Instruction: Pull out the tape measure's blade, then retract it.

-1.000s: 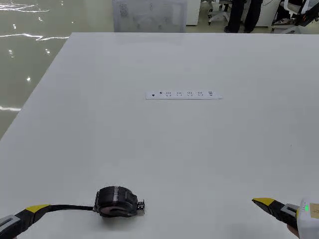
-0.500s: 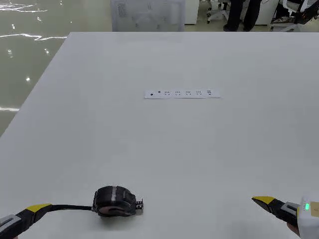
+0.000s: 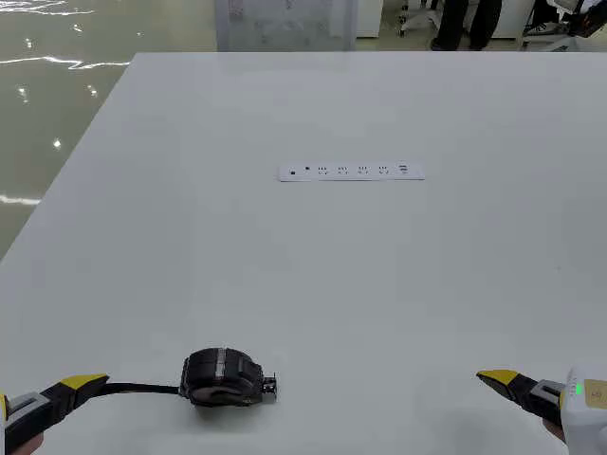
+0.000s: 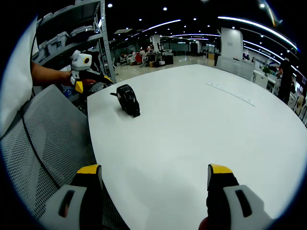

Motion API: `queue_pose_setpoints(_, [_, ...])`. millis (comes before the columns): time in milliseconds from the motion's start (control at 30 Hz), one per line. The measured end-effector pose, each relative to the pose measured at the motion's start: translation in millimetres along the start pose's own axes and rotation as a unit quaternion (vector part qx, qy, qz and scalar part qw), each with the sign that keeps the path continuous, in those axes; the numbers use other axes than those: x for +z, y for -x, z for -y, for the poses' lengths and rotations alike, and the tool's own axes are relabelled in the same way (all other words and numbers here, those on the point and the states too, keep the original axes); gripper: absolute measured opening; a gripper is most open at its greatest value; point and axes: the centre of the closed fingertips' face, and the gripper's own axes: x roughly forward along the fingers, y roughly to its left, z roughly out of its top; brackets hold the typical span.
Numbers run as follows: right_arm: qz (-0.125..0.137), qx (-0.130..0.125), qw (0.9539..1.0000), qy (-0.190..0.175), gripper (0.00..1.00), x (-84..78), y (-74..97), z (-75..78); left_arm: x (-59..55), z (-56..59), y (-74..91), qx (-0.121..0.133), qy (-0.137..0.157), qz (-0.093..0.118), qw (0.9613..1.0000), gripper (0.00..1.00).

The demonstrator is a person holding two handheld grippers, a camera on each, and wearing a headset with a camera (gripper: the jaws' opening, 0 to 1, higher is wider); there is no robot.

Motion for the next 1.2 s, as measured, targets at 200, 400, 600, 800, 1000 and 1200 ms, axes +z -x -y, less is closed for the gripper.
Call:
queue_pose_setpoints(200, [0.0,0.008,0.9999,0.007,0.91,0.2,-4.7,-0.4,3.0,0.7,-6.2,-0.013,-0.014,-0.011,0.9998,0.97])
queue_pose_setpoints(400, [0.003,0.019,0.9997,0.014,0.9,4.7,-11.0,-2.0,5.9,2.5,-15.7,-0.034,-0.027,-0.023,0.9988,0.95])
queue_pose_setpoints(600, [0.005,0.028,0.9994,0.02,0.89,7.4,-19.2,-3.5,7.5,3.2,-24.5,-0.05,-0.042,-0.035,0.9972,0.94])
queue_pose_setpoints(800, [0.005,0.039,0.9989,0.027,0.88,9.4,-27.0,-4.8,4.8,0.2,-30.7,-0.062,-0.056,-0.048,0.9953,0.91])
queue_pose_setpoints(1000, [0.001,0.051,0.9981,0.034,0.87,14.1,-36.2,-5.6,5.2,-4.8,-37.6,-0.072,-0.068,-0.056,0.9935,0.88])
queue_pose_setpoints(1200, [0.0,0.06,0.9974,0.04,0.86,17.1,-44.4,-6.1,3.1,-9.1,-45.5,-0.084,-0.079,-0.068,0.991,0.85])
